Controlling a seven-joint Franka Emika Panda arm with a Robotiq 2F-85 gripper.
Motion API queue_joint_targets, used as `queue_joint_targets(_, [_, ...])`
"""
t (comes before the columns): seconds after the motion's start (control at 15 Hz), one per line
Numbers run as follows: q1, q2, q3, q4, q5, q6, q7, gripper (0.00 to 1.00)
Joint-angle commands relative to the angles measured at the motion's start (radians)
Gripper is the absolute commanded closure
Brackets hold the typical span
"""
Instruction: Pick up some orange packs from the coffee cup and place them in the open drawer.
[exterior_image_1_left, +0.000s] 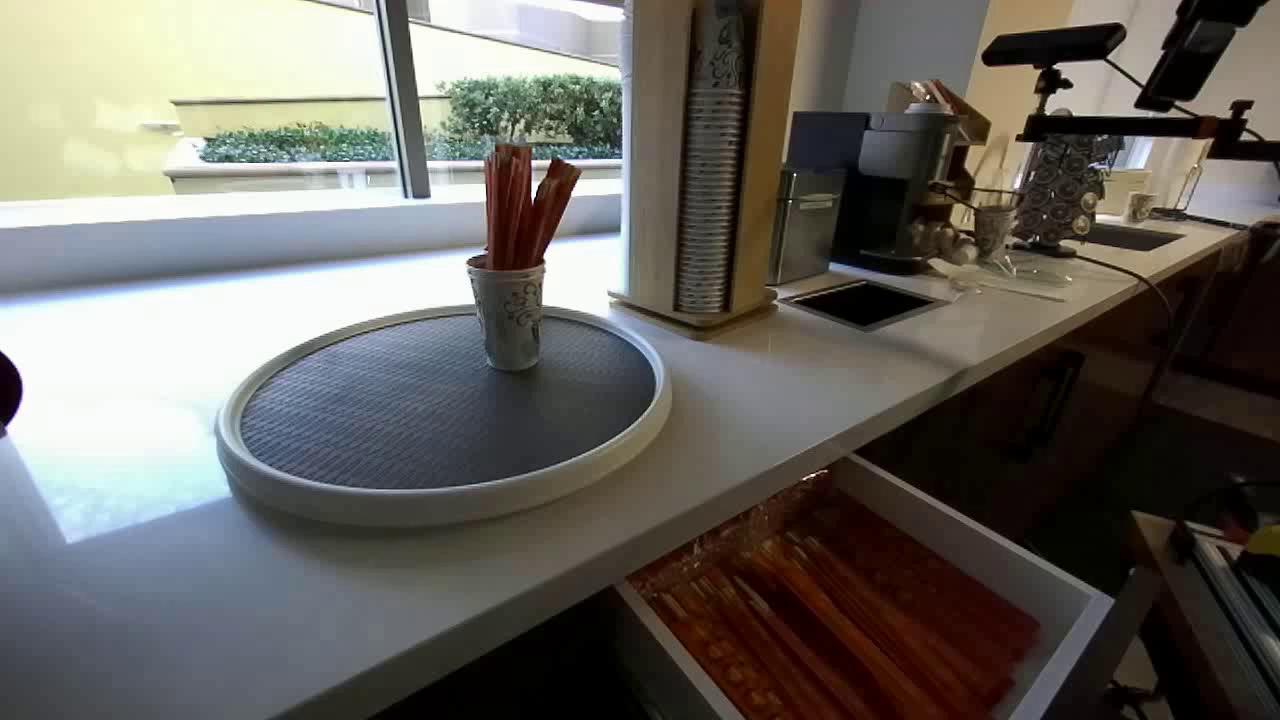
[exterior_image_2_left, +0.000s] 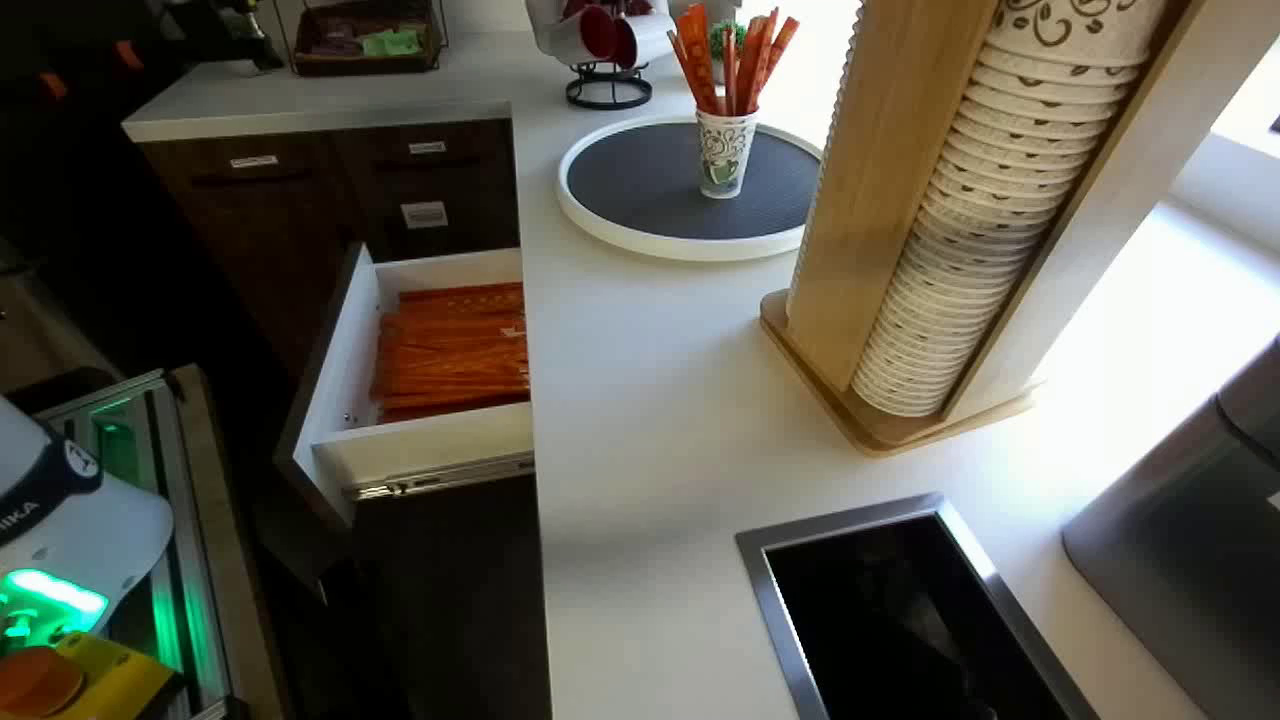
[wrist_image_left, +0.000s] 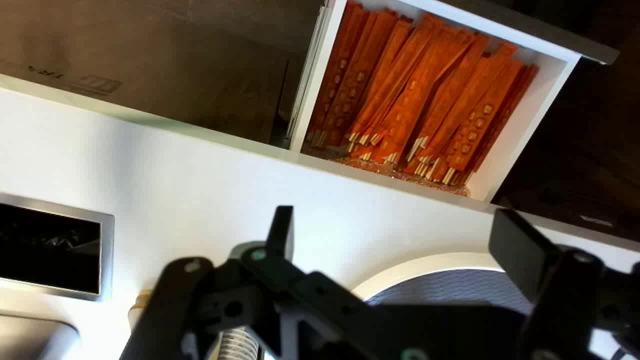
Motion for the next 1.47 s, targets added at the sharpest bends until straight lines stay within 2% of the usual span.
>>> queue_joint_targets(0.0, [0.003,0.001,-0.002,0.002,-0.002,-0.001,0.002,0.00])
queue_joint_targets(0.4, [0.003,0.001,-0.002,0.002,-0.002,-0.001,0.002,0.00])
queue_joint_targets(0.47, [-0.005,0.023,0.005,-0.003,-0.007,0.047,0.020,0.00])
queue_joint_targets(0.87, [-0.024,0.273,0.047,0.017,0.025,0.452,0.173,0.00])
queue_joint_targets(1.07, [-0.069,0.420,0.114,0.032,-0.037,0.741,0.274,0.00])
queue_joint_targets(1.4, [-0.190,0.701,0.247,0.085,-0.159,1.194,0.444,0.00])
